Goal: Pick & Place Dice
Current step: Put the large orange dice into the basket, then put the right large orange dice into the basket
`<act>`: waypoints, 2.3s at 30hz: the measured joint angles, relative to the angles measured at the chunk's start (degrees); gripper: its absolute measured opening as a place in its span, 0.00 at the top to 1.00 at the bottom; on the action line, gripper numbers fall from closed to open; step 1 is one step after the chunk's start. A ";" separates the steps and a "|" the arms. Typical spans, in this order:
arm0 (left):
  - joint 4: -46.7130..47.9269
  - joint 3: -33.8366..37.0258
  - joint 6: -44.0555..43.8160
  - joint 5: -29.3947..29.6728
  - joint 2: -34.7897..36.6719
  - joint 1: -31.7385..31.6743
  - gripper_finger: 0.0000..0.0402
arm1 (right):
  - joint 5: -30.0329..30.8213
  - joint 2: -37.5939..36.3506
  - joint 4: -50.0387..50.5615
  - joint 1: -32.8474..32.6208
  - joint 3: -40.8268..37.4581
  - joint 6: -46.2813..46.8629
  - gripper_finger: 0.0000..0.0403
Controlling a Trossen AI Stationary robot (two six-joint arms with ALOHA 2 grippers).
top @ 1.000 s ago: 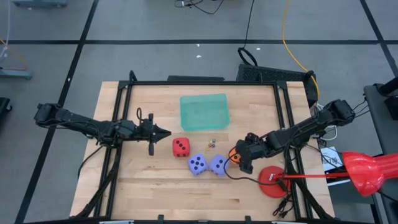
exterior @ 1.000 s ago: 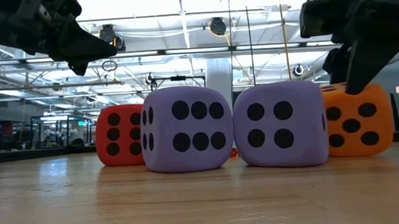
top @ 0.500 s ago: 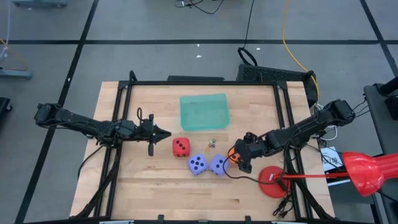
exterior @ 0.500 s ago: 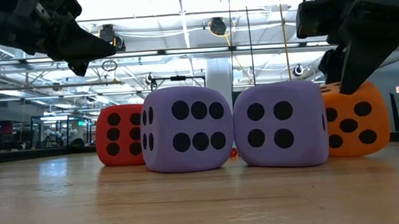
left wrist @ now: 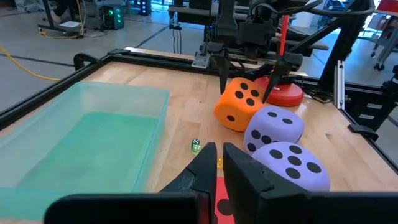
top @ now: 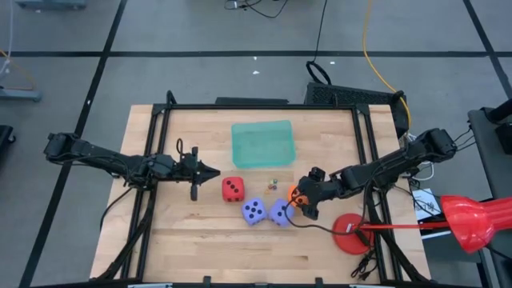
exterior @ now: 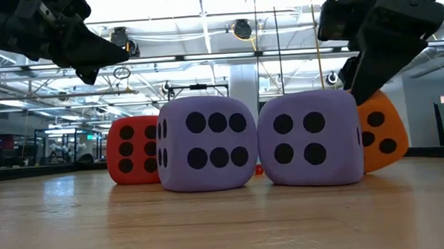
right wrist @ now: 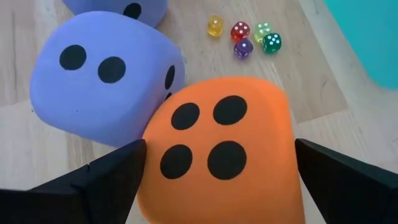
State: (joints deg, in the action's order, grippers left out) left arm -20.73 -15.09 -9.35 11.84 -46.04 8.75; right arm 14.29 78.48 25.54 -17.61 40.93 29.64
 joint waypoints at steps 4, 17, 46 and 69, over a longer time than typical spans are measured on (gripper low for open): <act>0.05 0.00 0.08 0.00 -0.02 0.01 0.91 | -0.43 -1.97 -0.92 0.05 0.00 -0.56 0.02; 0.13 0.00 0.18 0.02 -0.02 0.02 0.91 | -0.33 -8.71 -1.29 0.09 -0.17 -3.60 0.02; -0.50 0.00 0.22 0.17 -0.02 -0.04 0.91 | 0.52 -16.09 -5.99 0.77 -0.04 -10.07 0.02; 0.16 0.00 0.64 0.17 -0.02 -0.04 0.91 | -0.20 -8.28 -1.54 10.75 0.26 -5.43 0.02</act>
State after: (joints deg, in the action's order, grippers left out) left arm -20.57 -15.09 -8.71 12.01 -46.06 8.71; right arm 14.09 70.20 24.01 -6.86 41.19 24.21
